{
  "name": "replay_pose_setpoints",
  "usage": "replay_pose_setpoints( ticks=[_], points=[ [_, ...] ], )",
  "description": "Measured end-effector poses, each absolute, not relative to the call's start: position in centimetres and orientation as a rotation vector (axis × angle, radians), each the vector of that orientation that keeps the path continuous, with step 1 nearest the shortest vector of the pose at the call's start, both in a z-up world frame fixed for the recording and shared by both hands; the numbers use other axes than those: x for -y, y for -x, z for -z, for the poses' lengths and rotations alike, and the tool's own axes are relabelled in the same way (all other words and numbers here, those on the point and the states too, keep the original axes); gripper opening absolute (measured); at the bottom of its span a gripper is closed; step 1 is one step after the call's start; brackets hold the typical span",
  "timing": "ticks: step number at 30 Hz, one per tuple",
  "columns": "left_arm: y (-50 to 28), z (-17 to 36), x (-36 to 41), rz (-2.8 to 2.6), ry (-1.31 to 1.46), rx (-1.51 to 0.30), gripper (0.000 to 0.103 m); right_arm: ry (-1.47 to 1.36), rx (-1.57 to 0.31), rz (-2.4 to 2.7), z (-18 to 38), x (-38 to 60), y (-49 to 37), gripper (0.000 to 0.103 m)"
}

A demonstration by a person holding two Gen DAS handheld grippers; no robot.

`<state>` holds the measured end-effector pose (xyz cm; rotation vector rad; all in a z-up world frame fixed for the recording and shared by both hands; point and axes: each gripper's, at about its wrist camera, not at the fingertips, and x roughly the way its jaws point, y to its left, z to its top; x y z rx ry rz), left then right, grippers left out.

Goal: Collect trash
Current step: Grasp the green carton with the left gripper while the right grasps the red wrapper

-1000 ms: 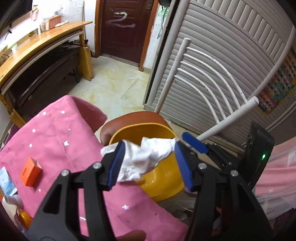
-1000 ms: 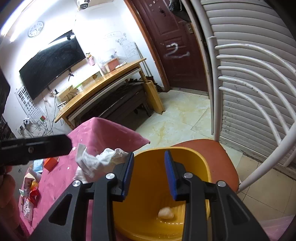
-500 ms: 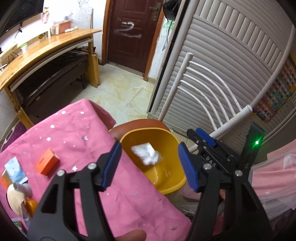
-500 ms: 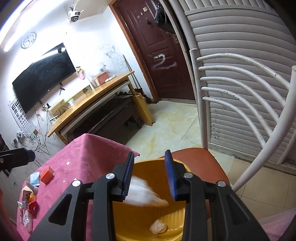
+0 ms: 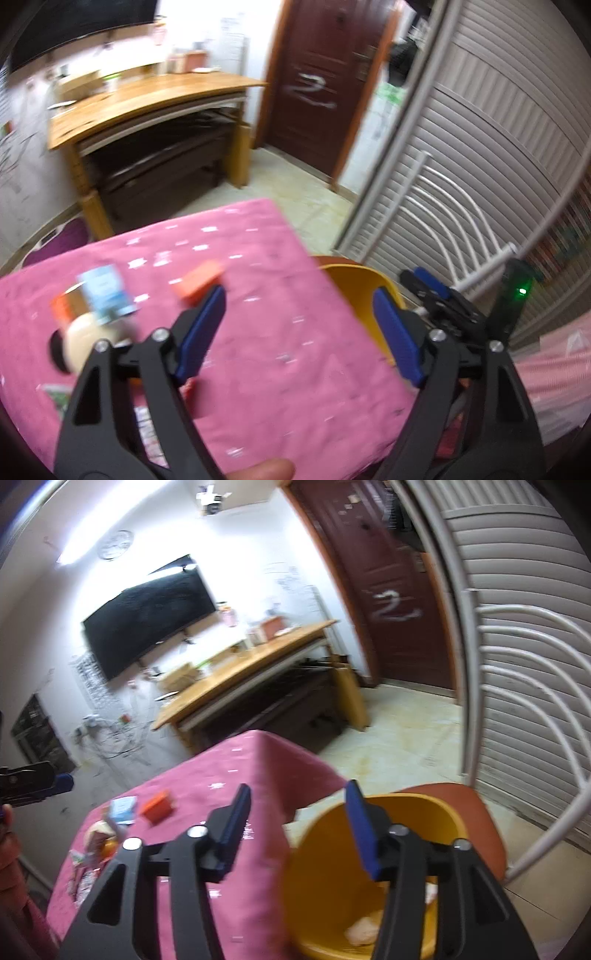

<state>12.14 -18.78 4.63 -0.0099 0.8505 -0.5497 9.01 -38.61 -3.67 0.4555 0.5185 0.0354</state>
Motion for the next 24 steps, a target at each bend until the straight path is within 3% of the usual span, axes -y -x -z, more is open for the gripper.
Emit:
replay_pose_setpoints(
  ticks=[12, 24],
  points=[
    [-10.6, -4.8, 3.2, 0.293, 0.097, -0.802, 0.088, -0.305, -0.605, -0.333, 1.4, 26.2, -11.2, 0.077],
    [-9.2, -0.5, -2.6, 0.22, 0.079, -0.863, 0.089, -0.173, -0.731, -0.452, 2.0, 16.8, -12.5, 0.083]
  ],
)
